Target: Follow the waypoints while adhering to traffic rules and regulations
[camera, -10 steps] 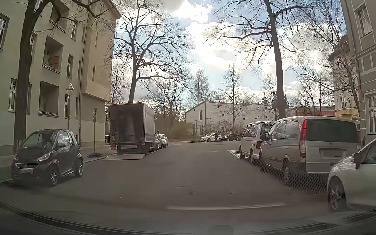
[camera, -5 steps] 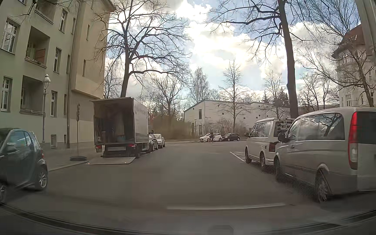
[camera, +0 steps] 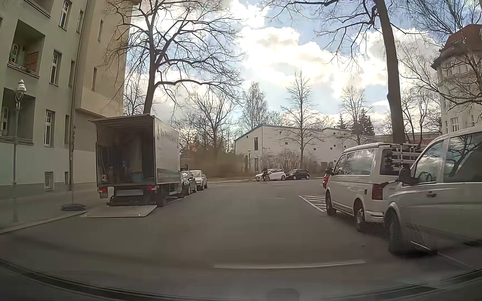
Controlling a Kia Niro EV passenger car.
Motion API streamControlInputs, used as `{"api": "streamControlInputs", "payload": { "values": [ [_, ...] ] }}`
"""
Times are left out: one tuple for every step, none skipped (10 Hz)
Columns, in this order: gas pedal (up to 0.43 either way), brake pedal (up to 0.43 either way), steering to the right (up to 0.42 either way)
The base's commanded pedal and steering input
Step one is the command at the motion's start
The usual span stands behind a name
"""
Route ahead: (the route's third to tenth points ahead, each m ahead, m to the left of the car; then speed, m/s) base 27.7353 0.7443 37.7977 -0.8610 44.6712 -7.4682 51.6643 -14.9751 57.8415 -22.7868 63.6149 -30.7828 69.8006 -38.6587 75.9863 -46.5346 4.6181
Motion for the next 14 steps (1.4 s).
{"api": "streamControlInputs", "payload": {
  "values": [
    [0.008, 0.024, 0.001],
    [0.008, 0.024, 0.001],
    [0.008, 0.018, 0.001],
    [0.008, 0.024, 0.000],
    [0.008, 0.024, 0.000],
    [0.008, 0.018, 0.001],
    [0.008, 0.024, 0.001],
    [0.008, 0.024, 0.001],
    [0.008, 0.024, 0.001],
    [0.008, 0.024, 0.001],
    [0.008, 0.024, 0.002],
    [0.008, 0.024, 0.004],
    [0.008, 0.024, 0.005],
    [0.008, 0.024, 0.005]
  ]
}}
